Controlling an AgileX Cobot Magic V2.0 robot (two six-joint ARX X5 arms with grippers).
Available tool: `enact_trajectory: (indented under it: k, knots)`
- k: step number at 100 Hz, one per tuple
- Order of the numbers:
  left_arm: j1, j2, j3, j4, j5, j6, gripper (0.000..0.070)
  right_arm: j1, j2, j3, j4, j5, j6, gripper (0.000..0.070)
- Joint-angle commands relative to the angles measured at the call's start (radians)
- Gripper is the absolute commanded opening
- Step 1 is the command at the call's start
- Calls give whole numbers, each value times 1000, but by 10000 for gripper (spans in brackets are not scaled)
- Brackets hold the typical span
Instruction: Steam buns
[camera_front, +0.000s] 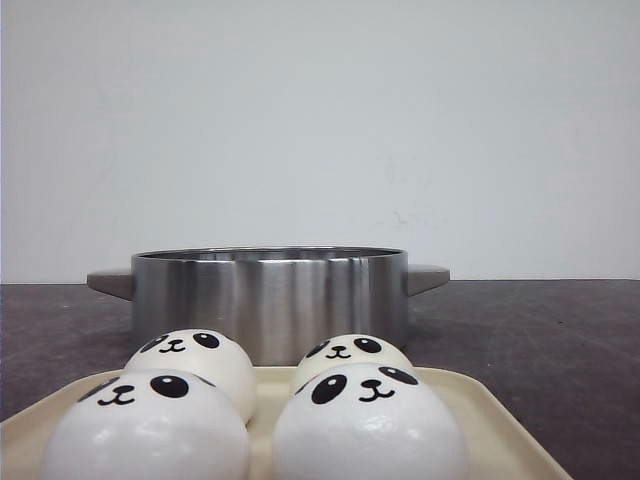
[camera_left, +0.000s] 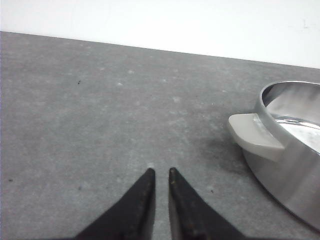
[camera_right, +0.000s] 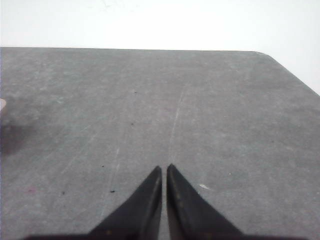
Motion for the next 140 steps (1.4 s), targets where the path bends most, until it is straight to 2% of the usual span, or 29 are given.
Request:
enact_trajectory:
  k: [1,121,129,140]
  knots:
    - [0,0,-18,-5,3,-2,0,1,0,-3,10,0,-8,9]
    - [0,0,-18,-4,3,-2,0,1,0,-3,10,0,-8,9]
    - [0,0,-18,-5,3,-2,0,1,0,-2,15,-17,30,9]
    - [0,0,-18,-5,3,-2,0,4,0,-2,17,-68,147,9]
